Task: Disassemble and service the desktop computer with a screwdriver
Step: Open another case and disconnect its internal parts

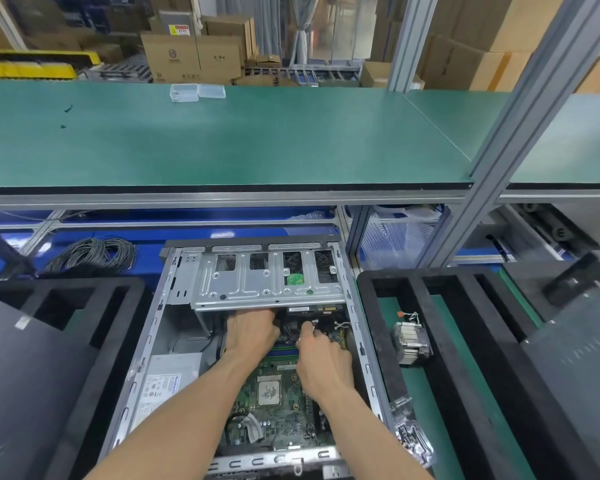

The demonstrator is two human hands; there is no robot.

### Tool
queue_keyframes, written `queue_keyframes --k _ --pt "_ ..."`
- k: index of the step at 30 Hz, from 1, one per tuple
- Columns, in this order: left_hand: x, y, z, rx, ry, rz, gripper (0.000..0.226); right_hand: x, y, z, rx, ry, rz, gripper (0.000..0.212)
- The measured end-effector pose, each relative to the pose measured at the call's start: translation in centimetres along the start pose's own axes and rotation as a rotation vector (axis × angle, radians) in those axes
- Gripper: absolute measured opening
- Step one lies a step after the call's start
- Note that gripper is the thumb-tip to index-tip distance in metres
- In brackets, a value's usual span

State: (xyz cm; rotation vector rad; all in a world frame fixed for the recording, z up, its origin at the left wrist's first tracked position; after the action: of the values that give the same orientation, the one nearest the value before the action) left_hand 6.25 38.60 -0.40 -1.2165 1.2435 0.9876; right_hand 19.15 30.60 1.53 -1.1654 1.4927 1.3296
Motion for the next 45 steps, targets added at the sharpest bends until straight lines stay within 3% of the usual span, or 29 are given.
queue_keyframes --k 7,14,16,19,25,31,36,40,45 --pt "-0.4 0.0 -0.5 0.015 -0.018 -0.006 0.014 -0.9 0.1 -0.2 0.069 -0.009 0.048 0.034" --pt "-2.8 -0.2 -3.2 0.095 -0.035 -0.180 0.042 -2.1 0.0 -0.4 0.156 -0.035 0.229 0.022" --pt "-4.1 0.0 -3.9 0.088 0.010 -0.304 0.036 -2.5 -0.1 -0.5 0.174 -0.055 0.296 0.023" --pt "-6.3 0.8 -4.4 0.062 0.073 -0.688 0.033 -2.8 -0.3 -0.8 0.198 -0.096 0.420 0.023" --pt "-10.1 3.4 -4.2 -0.056 0.018 -1.095 0.034 -3.7 -0.4 -1.6 0.194 -0.201 0.655 0.022" --pt "-11.9 4.4 -4.4 -0.097 -0.062 -1.261 0.045 -4.4 -0.5 -2.7 0.184 -0.206 0.803 0.028" --pt "-12.2 3.4 -4.2 -0.085 -0.047 -1.403 0.042 -5.0 -0.2 -3.6 0.121 -0.207 0.874 0.037" --pt "-12.9 1.5 -3.8 -0.016 0.027 -1.540 0.032 -5.0 0.3 -3.5 0.055 -0.147 0.880 0.044" --pt "-12.6 -0.3 -3.6 0.013 0.124 -1.492 0.030 -4.6 1.2 -3.4 -0.055 -0.145 0.848 0.058"
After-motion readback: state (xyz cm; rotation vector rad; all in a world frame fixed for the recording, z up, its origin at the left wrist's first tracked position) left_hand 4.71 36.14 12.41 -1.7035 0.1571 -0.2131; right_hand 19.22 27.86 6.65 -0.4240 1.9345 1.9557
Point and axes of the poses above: each hand's wrist, its own z-axis towards the middle knuckle, its own x-axis out of the palm, y = z × x, the point moved 5 cm from there along z, towards the middle knuckle
